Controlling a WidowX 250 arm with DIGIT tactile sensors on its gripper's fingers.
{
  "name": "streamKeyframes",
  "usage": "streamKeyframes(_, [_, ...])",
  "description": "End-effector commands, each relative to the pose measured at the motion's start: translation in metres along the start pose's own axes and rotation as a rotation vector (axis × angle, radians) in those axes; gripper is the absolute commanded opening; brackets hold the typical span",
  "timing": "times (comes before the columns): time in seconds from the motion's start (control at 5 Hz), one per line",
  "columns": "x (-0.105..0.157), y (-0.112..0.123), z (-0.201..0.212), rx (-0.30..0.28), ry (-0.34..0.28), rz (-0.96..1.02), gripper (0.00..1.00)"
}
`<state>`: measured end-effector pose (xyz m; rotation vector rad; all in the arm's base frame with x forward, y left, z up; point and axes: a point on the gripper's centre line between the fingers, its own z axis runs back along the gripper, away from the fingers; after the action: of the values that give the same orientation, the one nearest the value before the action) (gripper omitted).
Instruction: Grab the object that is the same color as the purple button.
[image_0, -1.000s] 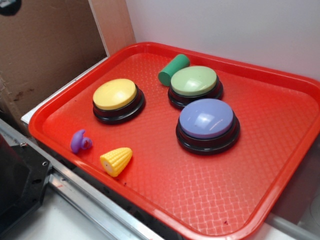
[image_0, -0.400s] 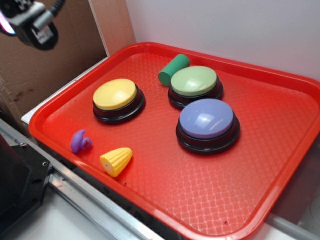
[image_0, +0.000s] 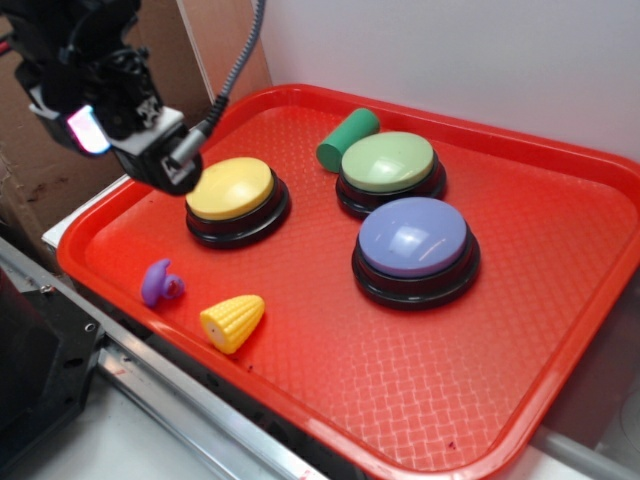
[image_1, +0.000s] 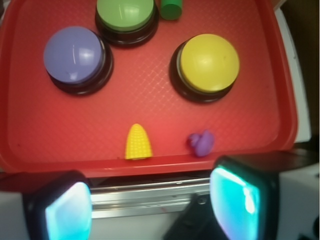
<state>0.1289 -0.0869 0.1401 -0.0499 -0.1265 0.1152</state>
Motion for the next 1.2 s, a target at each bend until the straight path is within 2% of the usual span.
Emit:
streamKeyframes(0.0, [-0.004,-0.008,-0.066,0.022,0.05,0.125,1.0])
streamKeyframes(0.2, [-0.007,-0.016,-0.088,0.039,0.052,0.103,1.0])
streamKeyframes(0.6, [0.003,-0.006,-0.119,0.107,0.021,0.175,1.0])
streamKeyframes(0.8, [0.011,0.0,-0.127,0.111,0.027,0.185,1.0])
streamKeyframes(1.0, [0.024,0.008,-0.135,0.105,0.053,0.218,0.0])
